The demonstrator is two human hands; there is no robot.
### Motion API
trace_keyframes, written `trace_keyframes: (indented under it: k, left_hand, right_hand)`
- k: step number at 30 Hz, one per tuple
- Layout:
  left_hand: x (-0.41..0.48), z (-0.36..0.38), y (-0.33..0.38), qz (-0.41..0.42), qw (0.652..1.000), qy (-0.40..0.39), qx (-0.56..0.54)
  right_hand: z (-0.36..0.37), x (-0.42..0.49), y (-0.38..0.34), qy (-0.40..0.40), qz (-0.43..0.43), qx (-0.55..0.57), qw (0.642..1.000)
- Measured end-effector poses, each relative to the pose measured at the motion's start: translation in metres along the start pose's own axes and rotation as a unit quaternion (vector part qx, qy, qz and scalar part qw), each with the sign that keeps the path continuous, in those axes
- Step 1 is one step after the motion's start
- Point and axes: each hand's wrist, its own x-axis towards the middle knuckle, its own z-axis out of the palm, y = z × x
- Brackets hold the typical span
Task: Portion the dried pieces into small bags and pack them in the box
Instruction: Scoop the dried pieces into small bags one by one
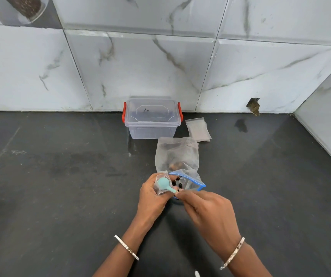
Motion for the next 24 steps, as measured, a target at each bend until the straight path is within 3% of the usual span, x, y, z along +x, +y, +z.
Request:
trace_keyframes:
  k: [3,5,9,13,15,18,20,24]
  left_hand:
    - [-0.001,0.000,-0.001,-0.013,1.000,-0.001,0.000]
    - [0.000,0.000,-0.001,-0.011,1.000,-0.004,0.007]
    - [-0.001,0.000,0.003,-0.001,1.000,-0.005,0.015]
    - [-0.005,-0.001,0.013,0.000,0.998,-0.039,0.043]
    - [-0.007,-0.005,0.022,-0.030,0.997,-0.063,0.018]
    - [-0.013,-0.020,0.036,-0.065,0.994,-0.085,-0.018]
    - [-0.017,-0.034,0.044,-0.087,0.991,-0.099,-0.034]
    - [-0.021,-0.055,0.057,-0.165,0.963,-0.129,-0.169]
  right_hand:
    - [-0.001,-0.003,0.002,0.049,0.067,0.056,0.995]
    - [-0.004,-0.002,0.001,0.073,0.170,0.155,0.970]
    - [-0.016,0.004,0.004,0.090,0.363,0.404,0.835]
    - [-0.022,0.000,0.021,0.087,0.476,0.509,0.712]
    - [-0.025,-0.001,0.028,0.088,0.509,0.537,0.667]
    - [-0.030,-0.003,0.035,0.096,0.527,0.559,0.633]
    - [-0.032,-0.004,0.038,0.098,0.520,0.571,0.628]
    - [-0.031,0.000,0.039,0.081,0.488,0.611,0.618]
